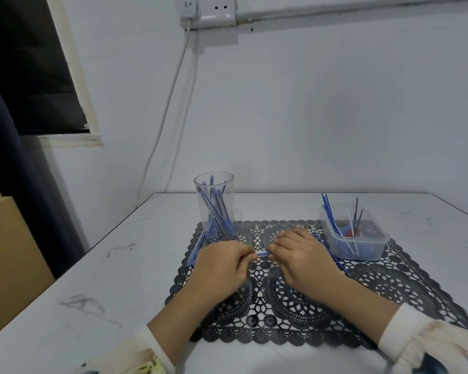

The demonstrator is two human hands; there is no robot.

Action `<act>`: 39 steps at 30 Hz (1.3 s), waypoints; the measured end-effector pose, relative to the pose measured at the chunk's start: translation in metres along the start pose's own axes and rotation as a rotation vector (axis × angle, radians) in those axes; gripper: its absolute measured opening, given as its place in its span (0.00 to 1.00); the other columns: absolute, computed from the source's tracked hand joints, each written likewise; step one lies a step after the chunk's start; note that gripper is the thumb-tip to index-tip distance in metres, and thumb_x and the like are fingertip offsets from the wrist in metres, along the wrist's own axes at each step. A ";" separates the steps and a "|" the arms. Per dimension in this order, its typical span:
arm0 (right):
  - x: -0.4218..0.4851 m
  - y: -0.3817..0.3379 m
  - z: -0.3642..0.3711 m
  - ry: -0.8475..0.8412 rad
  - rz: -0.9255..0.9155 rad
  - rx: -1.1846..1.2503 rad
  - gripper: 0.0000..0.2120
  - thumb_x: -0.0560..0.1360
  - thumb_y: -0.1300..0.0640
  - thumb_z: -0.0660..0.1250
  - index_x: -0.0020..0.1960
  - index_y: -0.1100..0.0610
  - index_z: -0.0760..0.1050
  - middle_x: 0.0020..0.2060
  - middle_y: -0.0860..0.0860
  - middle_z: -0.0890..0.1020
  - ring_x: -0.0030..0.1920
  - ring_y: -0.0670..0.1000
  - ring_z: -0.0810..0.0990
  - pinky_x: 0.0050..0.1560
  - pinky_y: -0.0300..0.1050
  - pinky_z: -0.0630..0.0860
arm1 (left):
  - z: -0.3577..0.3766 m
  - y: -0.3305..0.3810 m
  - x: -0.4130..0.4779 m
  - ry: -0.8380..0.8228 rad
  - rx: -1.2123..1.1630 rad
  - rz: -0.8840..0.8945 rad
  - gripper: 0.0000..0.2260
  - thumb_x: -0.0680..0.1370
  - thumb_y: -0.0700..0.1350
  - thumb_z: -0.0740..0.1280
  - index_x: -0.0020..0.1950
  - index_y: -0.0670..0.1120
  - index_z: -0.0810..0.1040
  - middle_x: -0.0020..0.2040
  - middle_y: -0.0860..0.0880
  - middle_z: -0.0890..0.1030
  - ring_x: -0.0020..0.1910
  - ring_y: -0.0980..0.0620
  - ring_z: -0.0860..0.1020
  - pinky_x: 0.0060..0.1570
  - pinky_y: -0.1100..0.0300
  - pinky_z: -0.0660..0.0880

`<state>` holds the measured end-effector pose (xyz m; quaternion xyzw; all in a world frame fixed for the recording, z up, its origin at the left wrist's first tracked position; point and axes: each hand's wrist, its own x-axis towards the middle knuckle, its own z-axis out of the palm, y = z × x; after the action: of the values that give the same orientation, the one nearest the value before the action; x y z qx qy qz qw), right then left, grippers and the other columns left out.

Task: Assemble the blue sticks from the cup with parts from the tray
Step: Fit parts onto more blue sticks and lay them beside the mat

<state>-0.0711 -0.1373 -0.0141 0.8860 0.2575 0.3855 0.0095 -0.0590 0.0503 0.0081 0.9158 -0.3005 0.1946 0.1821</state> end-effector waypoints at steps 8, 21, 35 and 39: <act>0.001 -0.004 -0.007 0.056 0.113 0.108 0.05 0.67 0.55 0.69 0.42 0.55 0.78 0.38 0.48 0.81 0.39 0.48 0.79 0.41 0.42 0.77 | 0.002 -0.002 0.000 0.096 -0.007 0.189 0.10 0.78 0.52 0.63 0.55 0.53 0.80 0.43 0.57 0.81 0.41 0.59 0.77 0.43 0.62 0.76; -0.002 -0.001 0.001 0.002 0.061 0.181 0.14 0.75 0.53 0.59 0.49 0.57 0.81 0.39 0.49 0.82 0.40 0.50 0.79 0.42 0.46 0.78 | 0.008 -0.014 0.004 0.252 -0.040 0.275 0.07 0.70 0.48 0.72 0.46 0.51 0.85 0.31 0.56 0.80 0.29 0.56 0.76 0.27 0.64 0.74; -0.002 -0.003 -0.003 -0.016 0.092 0.259 0.17 0.73 0.55 0.58 0.54 0.59 0.80 0.39 0.49 0.81 0.38 0.47 0.77 0.40 0.38 0.77 | 0.011 -0.022 0.005 0.269 -0.110 0.262 0.09 0.68 0.48 0.74 0.48 0.52 0.84 0.33 0.56 0.81 0.31 0.57 0.75 0.31 0.66 0.73; -0.002 0.000 -0.001 -0.003 0.101 0.273 0.15 0.73 0.56 0.59 0.53 0.57 0.80 0.38 0.48 0.80 0.38 0.47 0.77 0.38 0.40 0.78 | 0.014 -0.025 0.005 0.260 -0.120 0.242 0.09 0.68 0.48 0.75 0.47 0.52 0.84 0.34 0.56 0.82 0.32 0.57 0.76 0.31 0.63 0.75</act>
<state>-0.0733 -0.1381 -0.0150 0.8914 0.2629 0.3456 -0.1300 -0.0362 0.0602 -0.0065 0.8276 -0.3935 0.3136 0.2489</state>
